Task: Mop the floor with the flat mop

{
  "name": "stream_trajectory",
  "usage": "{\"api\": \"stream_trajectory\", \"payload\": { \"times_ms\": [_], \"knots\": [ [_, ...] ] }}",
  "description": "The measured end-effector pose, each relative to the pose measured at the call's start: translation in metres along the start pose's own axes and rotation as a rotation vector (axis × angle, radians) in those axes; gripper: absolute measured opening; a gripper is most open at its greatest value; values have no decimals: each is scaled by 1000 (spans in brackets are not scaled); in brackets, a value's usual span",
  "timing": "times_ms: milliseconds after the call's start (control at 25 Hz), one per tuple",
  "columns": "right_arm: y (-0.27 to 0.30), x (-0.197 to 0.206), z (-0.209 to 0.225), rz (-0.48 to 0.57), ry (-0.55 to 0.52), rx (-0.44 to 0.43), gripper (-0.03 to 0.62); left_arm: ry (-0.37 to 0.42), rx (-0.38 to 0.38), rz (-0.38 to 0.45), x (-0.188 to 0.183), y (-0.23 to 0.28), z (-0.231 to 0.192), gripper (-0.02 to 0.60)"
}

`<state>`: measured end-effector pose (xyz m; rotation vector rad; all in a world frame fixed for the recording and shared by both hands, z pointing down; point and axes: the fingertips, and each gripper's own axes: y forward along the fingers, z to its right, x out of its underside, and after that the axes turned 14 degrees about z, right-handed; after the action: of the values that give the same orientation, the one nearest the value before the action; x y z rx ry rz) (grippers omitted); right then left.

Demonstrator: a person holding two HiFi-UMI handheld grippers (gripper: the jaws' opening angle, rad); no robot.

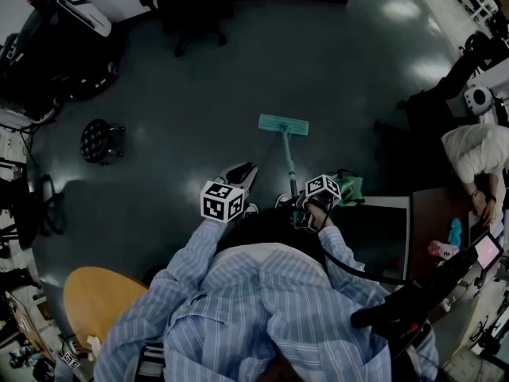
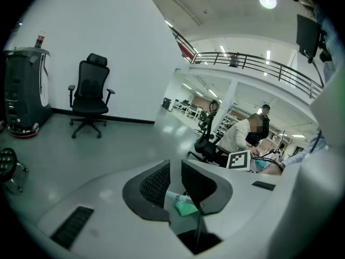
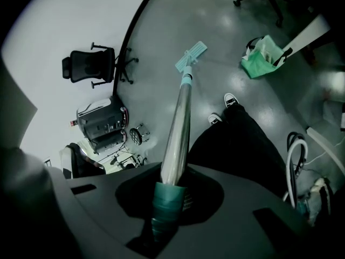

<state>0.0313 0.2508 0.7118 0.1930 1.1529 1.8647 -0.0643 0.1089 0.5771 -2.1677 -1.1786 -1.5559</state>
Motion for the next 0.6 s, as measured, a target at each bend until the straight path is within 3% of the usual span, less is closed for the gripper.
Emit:
{"api": "stream_trajectory", "payload": {
  "times_ms": [600],
  "knots": [
    [1, 10, 0, 10, 9, -18, 55, 12, 44, 7, 0, 5, 13, 69]
  ]
}}
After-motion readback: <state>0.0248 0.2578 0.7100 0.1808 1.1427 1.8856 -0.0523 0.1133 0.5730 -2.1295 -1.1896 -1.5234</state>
